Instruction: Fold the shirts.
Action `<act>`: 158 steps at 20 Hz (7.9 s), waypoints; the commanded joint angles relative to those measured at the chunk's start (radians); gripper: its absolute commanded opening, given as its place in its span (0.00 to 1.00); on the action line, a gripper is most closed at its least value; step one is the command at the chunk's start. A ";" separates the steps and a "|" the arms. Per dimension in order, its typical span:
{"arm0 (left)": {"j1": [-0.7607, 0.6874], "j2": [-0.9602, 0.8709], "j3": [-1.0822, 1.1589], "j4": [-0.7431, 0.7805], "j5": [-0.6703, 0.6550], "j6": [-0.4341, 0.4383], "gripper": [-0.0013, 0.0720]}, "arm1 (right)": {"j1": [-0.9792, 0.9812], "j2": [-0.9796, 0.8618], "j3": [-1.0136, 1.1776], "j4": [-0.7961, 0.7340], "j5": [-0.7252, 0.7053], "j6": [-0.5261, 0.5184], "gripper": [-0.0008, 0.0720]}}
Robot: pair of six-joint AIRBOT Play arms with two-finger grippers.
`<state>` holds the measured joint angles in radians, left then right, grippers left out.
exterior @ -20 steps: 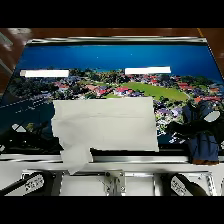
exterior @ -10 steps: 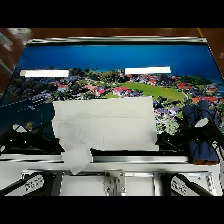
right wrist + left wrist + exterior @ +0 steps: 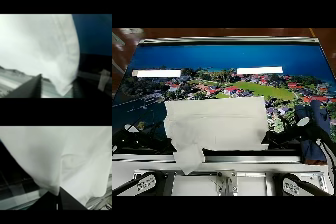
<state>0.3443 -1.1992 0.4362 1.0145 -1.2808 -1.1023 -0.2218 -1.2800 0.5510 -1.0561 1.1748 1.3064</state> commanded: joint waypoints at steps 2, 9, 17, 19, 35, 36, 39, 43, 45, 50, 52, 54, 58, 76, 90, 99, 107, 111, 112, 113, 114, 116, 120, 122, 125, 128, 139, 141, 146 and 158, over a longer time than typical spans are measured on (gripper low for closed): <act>0.000 0.002 0.005 -0.005 0.015 0.016 0.07 | 0.014 0.000 0.003 0.034 0.013 -0.016 0.11; 0.000 0.134 0.201 -0.063 0.023 0.143 0.07 | 0.108 0.066 0.103 0.099 -0.062 -0.150 0.11; -0.002 -0.025 0.432 -0.199 0.053 0.137 0.07 | 0.175 -0.056 0.376 0.090 -0.306 -0.035 0.11; -0.002 -0.117 0.483 -0.278 0.046 0.139 0.07 | 0.185 -0.126 0.451 0.085 -0.313 -0.035 0.11; 0.085 -0.511 0.834 -0.510 -0.045 0.135 0.07 | 0.192 -0.321 0.630 0.052 -0.377 -0.005 0.11; 0.095 -0.513 0.834 -0.529 -0.039 0.150 0.07 | 0.192 -0.321 0.630 0.052 -0.382 -0.005 0.11; 0.090 -0.536 0.833 -0.529 -0.031 0.151 0.07 | 0.193 -0.321 0.630 0.053 -0.420 0.011 0.11; 0.055 -0.587 0.833 -0.528 -0.033 0.140 0.07 | 0.193 -0.321 0.630 0.052 -0.425 0.032 0.11; 0.040 -0.594 0.834 -0.528 -0.034 0.140 0.09 | 0.193 -0.335 0.630 0.054 -0.414 0.040 0.11; 0.051 -0.593 0.850 -0.528 -0.108 0.076 0.64 | 0.187 -0.360 0.630 0.012 -0.336 0.042 0.87; 0.076 -0.588 0.884 -0.529 -0.185 0.073 0.64 | 0.164 -0.312 0.630 -0.076 -0.313 0.043 0.88; 0.101 -0.572 0.917 -0.529 -0.225 0.049 0.55 | 0.118 -0.262 0.630 -0.125 -0.300 0.075 0.88; 0.116 -0.508 0.938 -0.529 -0.220 0.050 0.53 | 0.003 -0.318 0.630 0.064 -0.166 0.130 0.88; -0.178 -0.364 0.937 -0.711 -0.107 0.056 0.07 | 0.125 -0.293 0.636 0.264 -0.242 0.088 0.11; -0.794 -0.548 0.937 -0.556 0.383 -0.074 0.07 | 0.123 0.139 0.636 -0.034 0.002 0.231 0.11; -0.835 -0.560 0.937 -0.600 0.380 -0.074 0.07 | 0.124 -0.048 0.531 -0.249 0.051 0.298 0.11; -0.835 -0.560 0.938 -0.605 0.346 -0.074 0.07 | 0.124 -0.186 0.494 -0.439 -0.013 0.441 0.24; -0.835 -0.560 0.938 -0.608 0.345 -0.074 0.07 | 0.122 -0.200 0.471 -0.502 0.000 0.446 0.66; -0.835 -0.559 0.938 -0.608 0.345 -0.074 0.07 | 0.111 -0.196 0.471 -0.513 0.005 0.445 0.70; -0.835 -0.558 0.938 -0.608 0.345 -0.074 0.07 | 0.090 -0.189 0.471 -0.495 0.006 0.444 0.88; -0.835 -0.557 0.938 -0.608 0.345 -0.074 0.07 | 0.054 -0.185 0.471 -0.437 0.007 0.428 0.89; -0.835 -0.555 0.938 -0.608 0.344 -0.074 0.07 | -0.030 -0.186 0.457 -0.248 -0.003 0.337 0.89; -0.835 -0.556 0.941 -0.628 0.319 -0.073 0.07 | -0.143 -0.186 0.370 0.050 -0.134 0.199 0.89; -0.835 -0.556 0.957 -0.634 0.320 -0.071 0.07 | -0.142 -0.188 0.329 0.063 -0.196 0.198 0.89; -0.835 -0.556 0.996 -0.634 0.319 -0.070 0.07 | -0.142 -0.235 0.318 0.092 -0.210 0.196 0.88; -0.835 -0.556 1.023 -0.634 0.320 -0.070 0.07 | -0.142 -0.282 0.318 0.167 -0.203 0.163 0.88; -0.847 -0.584 1.024 -0.630 0.351 -0.070 0.07 | -0.143 -0.144 0.446 0.186 -0.038 0.016 0.11; -0.858 -0.620 1.025 -0.634 0.365 -0.086 0.07 | -0.143 -0.056 0.506 0.185 -0.001 0.025 0.11; -0.938 -0.681 1.025 -0.666 0.418 -0.126 0.07 | -0.143 0.108 0.556 0.187 0.053 0.111 0.11; -1.065 -0.748 1.057 -0.795 0.764 -0.238 0.07 | -0.143 0.357 0.565 0.298 0.238 0.220 0.11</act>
<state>-0.6987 -1.9282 1.4757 0.2909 -0.6014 -1.3239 -0.3641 -0.9600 1.1145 -0.8211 1.3712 1.5028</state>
